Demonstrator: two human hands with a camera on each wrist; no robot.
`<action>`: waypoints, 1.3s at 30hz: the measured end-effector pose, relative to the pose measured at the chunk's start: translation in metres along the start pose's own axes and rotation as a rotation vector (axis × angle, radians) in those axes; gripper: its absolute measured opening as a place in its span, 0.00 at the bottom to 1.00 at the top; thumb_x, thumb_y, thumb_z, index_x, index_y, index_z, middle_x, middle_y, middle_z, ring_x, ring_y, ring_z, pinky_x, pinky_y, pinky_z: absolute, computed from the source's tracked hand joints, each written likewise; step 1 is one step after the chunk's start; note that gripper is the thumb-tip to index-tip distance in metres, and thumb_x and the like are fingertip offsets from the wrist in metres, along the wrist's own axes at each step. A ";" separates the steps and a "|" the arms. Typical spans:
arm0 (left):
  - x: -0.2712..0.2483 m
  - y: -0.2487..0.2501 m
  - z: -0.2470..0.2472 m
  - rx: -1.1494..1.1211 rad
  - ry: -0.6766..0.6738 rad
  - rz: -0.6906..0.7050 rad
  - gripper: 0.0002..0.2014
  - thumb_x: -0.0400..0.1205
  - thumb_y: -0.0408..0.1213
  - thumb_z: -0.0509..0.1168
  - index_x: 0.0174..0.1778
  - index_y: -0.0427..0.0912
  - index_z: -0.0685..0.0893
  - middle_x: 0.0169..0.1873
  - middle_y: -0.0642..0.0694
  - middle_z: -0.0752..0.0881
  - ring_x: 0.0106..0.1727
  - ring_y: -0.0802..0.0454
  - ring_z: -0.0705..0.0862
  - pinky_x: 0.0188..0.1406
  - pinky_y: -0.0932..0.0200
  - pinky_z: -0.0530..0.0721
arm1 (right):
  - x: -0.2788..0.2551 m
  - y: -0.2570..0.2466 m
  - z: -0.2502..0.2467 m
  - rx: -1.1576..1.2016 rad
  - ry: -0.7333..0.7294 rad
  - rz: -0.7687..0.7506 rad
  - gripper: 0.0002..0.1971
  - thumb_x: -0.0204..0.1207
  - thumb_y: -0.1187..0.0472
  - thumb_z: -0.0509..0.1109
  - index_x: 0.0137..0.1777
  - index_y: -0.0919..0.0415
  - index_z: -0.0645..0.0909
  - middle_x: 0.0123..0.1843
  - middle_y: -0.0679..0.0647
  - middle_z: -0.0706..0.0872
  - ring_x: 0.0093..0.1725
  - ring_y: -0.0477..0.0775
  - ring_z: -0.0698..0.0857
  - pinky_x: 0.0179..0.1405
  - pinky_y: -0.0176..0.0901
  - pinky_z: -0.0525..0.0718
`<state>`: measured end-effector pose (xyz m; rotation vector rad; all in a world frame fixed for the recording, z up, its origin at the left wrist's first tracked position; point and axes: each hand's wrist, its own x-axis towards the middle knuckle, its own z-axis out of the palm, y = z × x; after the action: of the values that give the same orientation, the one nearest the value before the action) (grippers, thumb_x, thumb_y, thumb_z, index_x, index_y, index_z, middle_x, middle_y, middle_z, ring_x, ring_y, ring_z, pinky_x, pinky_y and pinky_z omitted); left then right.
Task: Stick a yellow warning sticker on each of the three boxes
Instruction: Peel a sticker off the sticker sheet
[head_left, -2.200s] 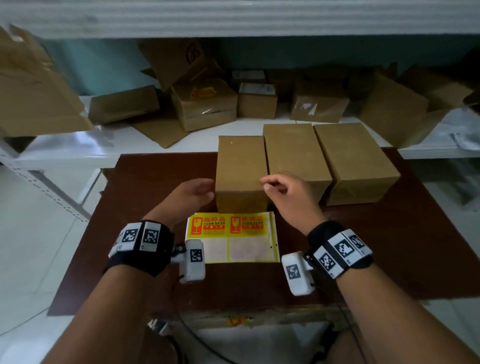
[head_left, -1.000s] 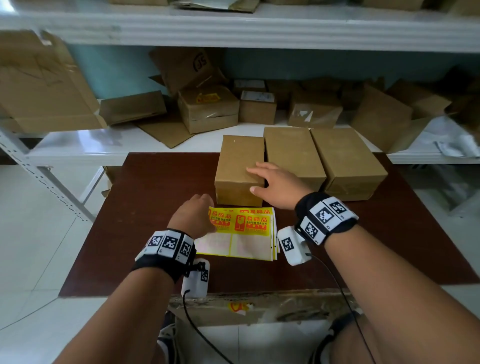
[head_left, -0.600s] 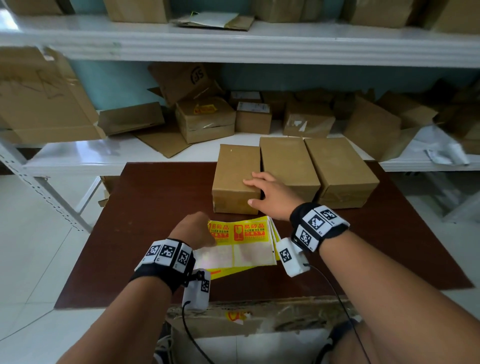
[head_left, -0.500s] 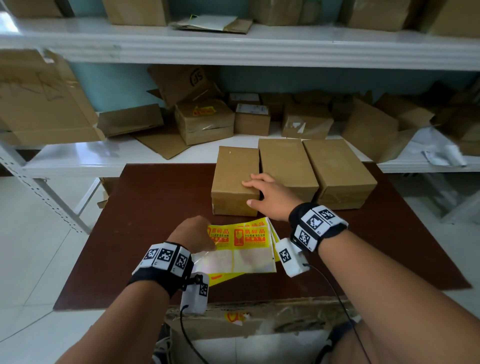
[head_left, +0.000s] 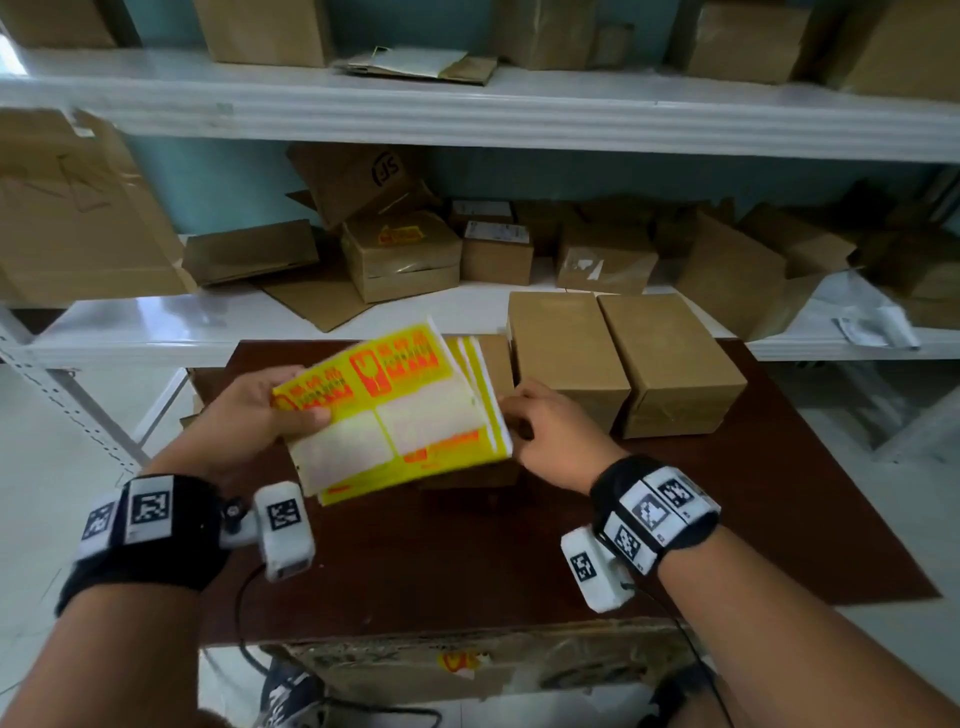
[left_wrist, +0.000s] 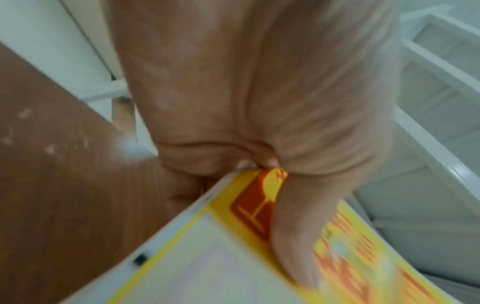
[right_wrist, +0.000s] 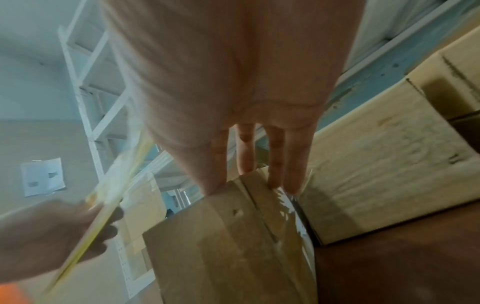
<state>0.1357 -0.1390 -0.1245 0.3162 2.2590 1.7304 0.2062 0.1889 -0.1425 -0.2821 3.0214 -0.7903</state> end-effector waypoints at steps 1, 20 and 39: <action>0.004 0.000 0.001 -0.095 0.057 0.019 0.19 0.69 0.29 0.78 0.56 0.33 0.86 0.47 0.35 0.90 0.47 0.41 0.88 0.53 0.48 0.84 | -0.007 0.001 0.002 -0.024 0.028 -0.014 0.14 0.82 0.49 0.70 0.64 0.49 0.86 0.58 0.47 0.78 0.60 0.50 0.79 0.63 0.49 0.79; 0.067 0.028 0.081 -0.120 -0.197 0.022 0.20 0.72 0.30 0.78 0.59 0.33 0.83 0.50 0.40 0.90 0.50 0.47 0.88 0.53 0.53 0.85 | 0.010 0.033 -0.044 0.598 0.569 0.323 0.26 0.72 0.45 0.81 0.68 0.46 0.77 0.66 0.45 0.80 0.56 0.44 0.79 0.57 0.41 0.78; 0.086 0.010 0.086 0.387 0.042 -0.044 0.36 0.75 0.40 0.80 0.79 0.50 0.73 0.71 0.51 0.80 0.71 0.51 0.77 0.71 0.55 0.76 | 0.030 0.059 -0.037 0.962 0.493 0.469 0.08 0.85 0.66 0.69 0.56 0.52 0.86 0.56 0.51 0.93 0.59 0.56 0.90 0.68 0.64 0.84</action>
<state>0.0844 -0.0299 -0.1434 0.3067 2.6039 1.2804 0.1648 0.2525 -0.1380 0.6774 2.4190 -2.2805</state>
